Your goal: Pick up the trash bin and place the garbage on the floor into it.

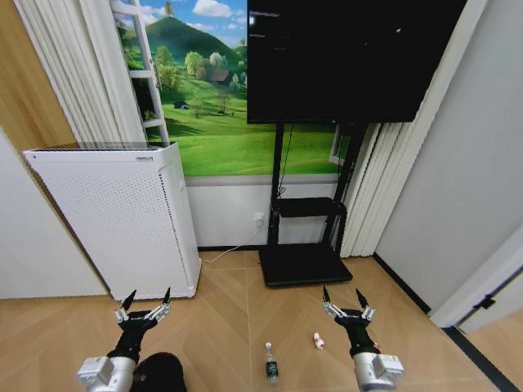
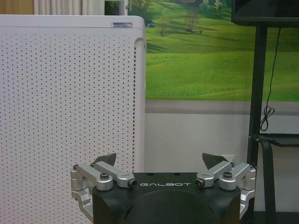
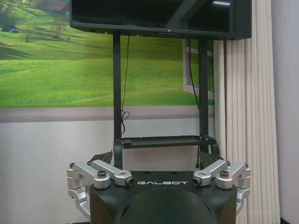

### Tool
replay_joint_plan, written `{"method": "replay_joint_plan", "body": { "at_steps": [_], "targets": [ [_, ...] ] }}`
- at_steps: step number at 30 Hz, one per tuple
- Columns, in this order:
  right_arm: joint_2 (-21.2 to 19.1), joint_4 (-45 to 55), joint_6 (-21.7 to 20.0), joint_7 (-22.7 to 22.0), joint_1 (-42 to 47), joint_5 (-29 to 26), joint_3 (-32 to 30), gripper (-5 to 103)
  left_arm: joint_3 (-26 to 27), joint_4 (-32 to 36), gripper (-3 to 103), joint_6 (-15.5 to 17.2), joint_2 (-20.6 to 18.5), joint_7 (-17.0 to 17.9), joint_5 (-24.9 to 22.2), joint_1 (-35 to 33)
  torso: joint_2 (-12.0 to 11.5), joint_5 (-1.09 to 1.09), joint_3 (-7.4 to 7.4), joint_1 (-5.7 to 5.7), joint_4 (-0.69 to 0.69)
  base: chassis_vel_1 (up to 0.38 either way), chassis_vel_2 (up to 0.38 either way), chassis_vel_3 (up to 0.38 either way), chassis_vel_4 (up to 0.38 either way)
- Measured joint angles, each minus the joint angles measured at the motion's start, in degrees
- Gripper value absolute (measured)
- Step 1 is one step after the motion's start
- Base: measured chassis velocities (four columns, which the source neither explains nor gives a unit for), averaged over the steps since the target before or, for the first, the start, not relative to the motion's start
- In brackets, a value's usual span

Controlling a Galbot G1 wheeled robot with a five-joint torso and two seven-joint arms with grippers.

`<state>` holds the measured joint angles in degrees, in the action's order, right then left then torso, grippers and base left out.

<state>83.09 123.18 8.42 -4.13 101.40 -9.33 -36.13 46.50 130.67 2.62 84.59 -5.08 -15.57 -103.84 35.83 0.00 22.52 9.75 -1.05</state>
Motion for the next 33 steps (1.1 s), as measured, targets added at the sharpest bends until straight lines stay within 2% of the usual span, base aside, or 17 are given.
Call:
{"method": "replay_joint_plan", "body": {
  "at_steps": [33],
  "targets": [
    [0.1, -1.0, 0.6, -1.2, -0.9, -1.1, 0.5, 100, -0.3, 0.5, 100, -0.2, 0.6, -0.3, 0.5, -1.5, -8.2, 0.00, -4.88, -3.35, 0.00, 0.000, 0.000, 0.000, 0.000]
  ]
}}
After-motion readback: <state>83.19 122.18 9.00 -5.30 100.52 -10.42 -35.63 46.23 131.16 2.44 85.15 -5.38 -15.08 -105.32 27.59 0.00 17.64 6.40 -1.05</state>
